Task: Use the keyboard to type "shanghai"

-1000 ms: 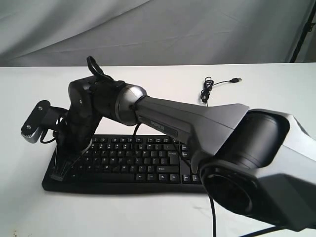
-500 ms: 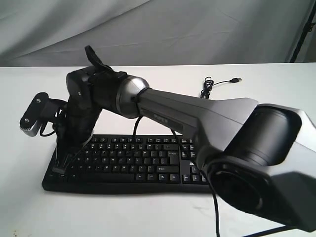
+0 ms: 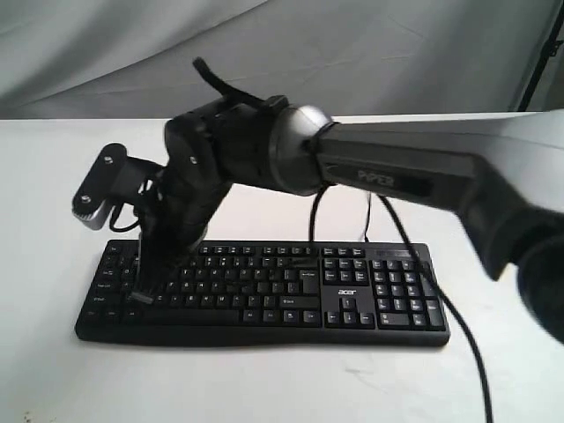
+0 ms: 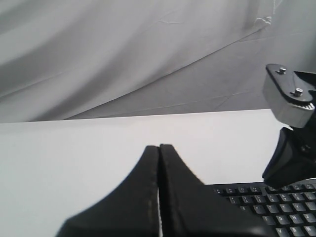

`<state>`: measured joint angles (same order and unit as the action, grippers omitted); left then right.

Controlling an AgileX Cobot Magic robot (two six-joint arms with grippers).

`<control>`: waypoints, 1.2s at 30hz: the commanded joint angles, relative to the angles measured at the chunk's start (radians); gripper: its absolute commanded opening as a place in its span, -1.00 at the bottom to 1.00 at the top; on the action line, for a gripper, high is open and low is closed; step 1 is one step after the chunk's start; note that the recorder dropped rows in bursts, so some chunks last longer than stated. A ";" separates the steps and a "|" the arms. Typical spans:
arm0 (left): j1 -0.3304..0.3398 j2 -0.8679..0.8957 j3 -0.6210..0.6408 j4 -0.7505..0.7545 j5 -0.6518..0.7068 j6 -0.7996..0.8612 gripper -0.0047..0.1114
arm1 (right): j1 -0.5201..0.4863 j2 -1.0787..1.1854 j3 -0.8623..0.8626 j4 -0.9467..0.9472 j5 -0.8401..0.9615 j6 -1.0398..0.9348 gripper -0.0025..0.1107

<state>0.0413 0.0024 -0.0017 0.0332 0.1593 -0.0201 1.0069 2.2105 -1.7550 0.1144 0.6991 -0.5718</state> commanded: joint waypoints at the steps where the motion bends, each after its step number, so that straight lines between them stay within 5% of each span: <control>1: -0.006 -0.002 0.002 -0.002 -0.005 -0.003 -0.92 | -0.061 -0.036 0.101 0.065 -0.041 0.004 -0.96; 36: -0.006 -0.002 0.002 -0.002 -0.005 -0.003 -0.92 | -0.129 -0.054 0.241 0.129 -0.121 -0.011 -0.96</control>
<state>0.0413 0.0024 -0.0017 0.0332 0.1593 -0.0201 0.8842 2.1666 -1.5232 0.2313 0.5951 -0.5672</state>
